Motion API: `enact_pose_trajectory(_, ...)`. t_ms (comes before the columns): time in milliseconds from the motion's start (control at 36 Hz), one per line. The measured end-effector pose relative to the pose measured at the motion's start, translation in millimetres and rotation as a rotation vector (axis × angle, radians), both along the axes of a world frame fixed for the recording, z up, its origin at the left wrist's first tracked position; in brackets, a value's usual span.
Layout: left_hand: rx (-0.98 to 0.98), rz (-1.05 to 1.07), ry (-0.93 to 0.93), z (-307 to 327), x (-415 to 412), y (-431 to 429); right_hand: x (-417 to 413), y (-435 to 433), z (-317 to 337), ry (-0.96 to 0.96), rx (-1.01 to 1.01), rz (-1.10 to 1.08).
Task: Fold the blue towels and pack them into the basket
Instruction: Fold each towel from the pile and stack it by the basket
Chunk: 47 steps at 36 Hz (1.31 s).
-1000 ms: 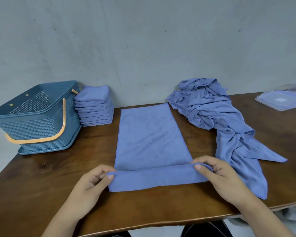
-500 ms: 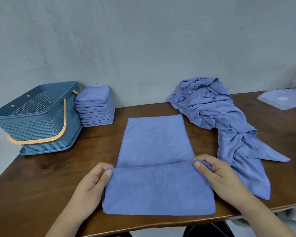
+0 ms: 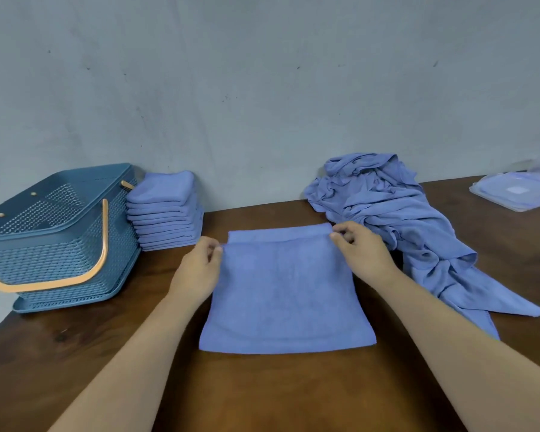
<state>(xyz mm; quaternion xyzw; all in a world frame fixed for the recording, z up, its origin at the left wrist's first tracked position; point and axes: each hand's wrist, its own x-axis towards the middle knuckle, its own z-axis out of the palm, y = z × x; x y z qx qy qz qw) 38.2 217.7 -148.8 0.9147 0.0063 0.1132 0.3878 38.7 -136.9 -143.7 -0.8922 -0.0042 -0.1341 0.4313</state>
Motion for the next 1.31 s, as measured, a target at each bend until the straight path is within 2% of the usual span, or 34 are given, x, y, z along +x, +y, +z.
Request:
enact_pose_trajectory(83, 0.266, -0.004, -0.045, -6.3, 17.0, -10.4, 12.0, 10.6, -11.4, 0.000, -0.276, -0.041)
enact_pose_trajectory(194, 0.511, -0.270, -0.105, -17.1, 28.6, -23.5, 15.8, 33.0, -29.9, -0.081, -0.431, 0.094)
enact_pose_trajectory(278, 0.510, -0.365, 0.036, -26.6, 27.9, -26.7, 20.2, 42.0, -42.8, 0.052, -0.568, 0.171)
enact_pose_trajectory(389, 0.513, -0.320, 0.141, -36.1, 21.0, -23.2, 24.8, 38.0, -46.6, 0.243, -0.680, 0.276)
enact_pose_trajectory(667, 0.502, -0.238, 0.120, -42.3, -17.6, -16.7, 3.7, 32.7, -44.1, 0.228, -0.703, 0.365)
enact_pose_trajectory(833, 0.431, -0.233, 0.128, -30.6, 22.8, -8.3, 29.7, 27.6, -36.7, -0.012, -0.604, 0.178)
enact_pose_trajectory(1000, 0.520, -0.267, 0.238, -31.7, 47.2, 5.4, 58.3, 13.1, -47.5, 0.249, -0.659, 0.289)
enact_pose_trajectory(1306, 0.572, -0.208, 0.248, -44.0, 52.4, 11.6, 58.4, 15.2, -49.0, 0.282, -0.680, 0.251)
